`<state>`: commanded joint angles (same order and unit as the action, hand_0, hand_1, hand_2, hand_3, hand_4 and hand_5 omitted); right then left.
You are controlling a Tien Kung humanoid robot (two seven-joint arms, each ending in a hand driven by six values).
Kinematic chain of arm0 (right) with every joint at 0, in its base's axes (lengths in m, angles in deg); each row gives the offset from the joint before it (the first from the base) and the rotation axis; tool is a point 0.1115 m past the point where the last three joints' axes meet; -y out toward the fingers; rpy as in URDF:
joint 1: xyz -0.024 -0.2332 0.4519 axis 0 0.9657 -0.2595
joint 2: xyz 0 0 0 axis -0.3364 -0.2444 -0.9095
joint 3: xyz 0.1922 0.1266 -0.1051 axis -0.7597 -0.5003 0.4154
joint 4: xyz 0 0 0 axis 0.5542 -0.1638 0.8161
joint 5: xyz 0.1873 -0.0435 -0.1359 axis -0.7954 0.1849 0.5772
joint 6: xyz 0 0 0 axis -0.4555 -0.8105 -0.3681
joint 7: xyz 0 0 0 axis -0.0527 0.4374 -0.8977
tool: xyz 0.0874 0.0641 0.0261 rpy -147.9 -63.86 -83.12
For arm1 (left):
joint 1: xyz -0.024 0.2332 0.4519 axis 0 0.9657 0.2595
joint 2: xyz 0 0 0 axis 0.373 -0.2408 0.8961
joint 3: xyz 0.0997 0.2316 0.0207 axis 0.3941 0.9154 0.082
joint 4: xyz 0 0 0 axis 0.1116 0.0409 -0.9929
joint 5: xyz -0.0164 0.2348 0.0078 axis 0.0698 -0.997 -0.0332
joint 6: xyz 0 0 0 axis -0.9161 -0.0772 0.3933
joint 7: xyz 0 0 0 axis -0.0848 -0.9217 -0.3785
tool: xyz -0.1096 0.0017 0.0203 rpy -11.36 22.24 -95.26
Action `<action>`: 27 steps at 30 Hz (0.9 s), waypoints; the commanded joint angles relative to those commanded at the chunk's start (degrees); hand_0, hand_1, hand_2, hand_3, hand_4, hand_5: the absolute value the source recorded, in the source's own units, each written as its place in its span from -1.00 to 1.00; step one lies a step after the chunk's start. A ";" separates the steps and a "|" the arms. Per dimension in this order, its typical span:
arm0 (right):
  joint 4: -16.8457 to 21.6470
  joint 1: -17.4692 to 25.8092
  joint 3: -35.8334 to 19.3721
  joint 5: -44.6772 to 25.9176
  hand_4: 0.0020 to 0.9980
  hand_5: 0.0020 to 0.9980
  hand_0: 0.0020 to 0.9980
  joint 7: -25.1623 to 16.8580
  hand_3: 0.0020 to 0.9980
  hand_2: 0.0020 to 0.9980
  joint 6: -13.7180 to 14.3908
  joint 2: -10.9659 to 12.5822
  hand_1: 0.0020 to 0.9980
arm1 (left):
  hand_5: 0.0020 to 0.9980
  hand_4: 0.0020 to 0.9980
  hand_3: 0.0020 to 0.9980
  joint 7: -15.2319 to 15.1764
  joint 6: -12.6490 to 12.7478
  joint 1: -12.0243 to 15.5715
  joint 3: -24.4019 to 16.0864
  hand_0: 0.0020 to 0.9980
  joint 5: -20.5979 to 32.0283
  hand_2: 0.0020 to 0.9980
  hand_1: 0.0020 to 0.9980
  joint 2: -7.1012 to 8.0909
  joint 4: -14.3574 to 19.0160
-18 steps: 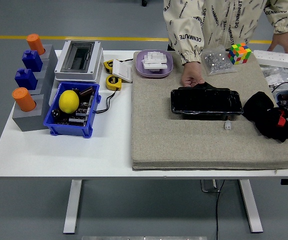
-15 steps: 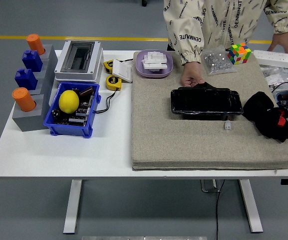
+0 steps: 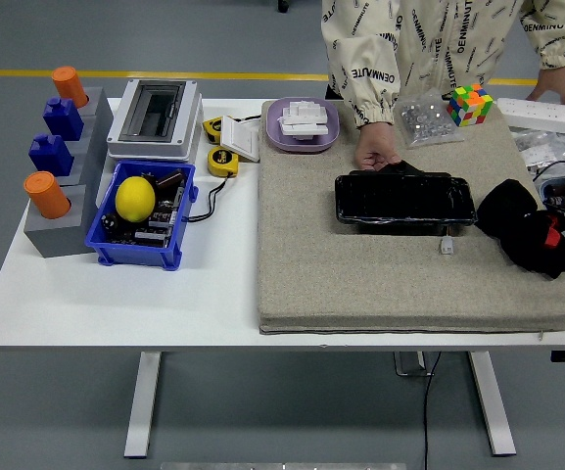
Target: Pick the rag up,wipe the panel,place it on the desk
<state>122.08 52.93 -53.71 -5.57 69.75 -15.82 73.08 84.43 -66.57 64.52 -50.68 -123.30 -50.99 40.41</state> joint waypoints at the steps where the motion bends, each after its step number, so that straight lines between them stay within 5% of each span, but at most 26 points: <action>1: -0.04 -0.29 0.50 2.61 1.00 0.14 0.28 -0.21 0.36 0.40 0.48 0.09 0.26 | -0.11 0.26 0.12 0.00 -0.01 0.00 0.00 0.21 0.01 0.31 0.28 0.00 -0.01; 8: -0.94 -2.12 2.89 18.94 1.00 0.18 0.48 0.36 0.58 0.52 2.02 0.46 0.38 | -0.11 0.26 0.12 0.01 0.00 0.08 -0.16 0.21 -0.03 0.31 0.28 -0.11 -0.09; 22: -1.50 -4.24 6.22 52.71 1.00 0.21 0.55 1.82 0.62 0.60 0.25 -0.08 0.43 | -0.11 0.25 0.12 -0.01 0.00 -0.05 -0.20 0.21 -0.05 0.32 0.28 -0.10 -0.07; 27: -1.99 -4.35 6.71 59.41 1.00 0.23 0.59 2.73 0.65 0.62 -1.47 -0.74 0.47 | -0.11 0.26 0.12 0.01 0.01 0.00 -0.26 0.21 -0.01 0.31 0.29 -0.13 -0.10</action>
<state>120.09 48.59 -46.99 53.84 72.48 -17.29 72.35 84.44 -66.56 64.53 -50.94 -123.31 -51.11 40.31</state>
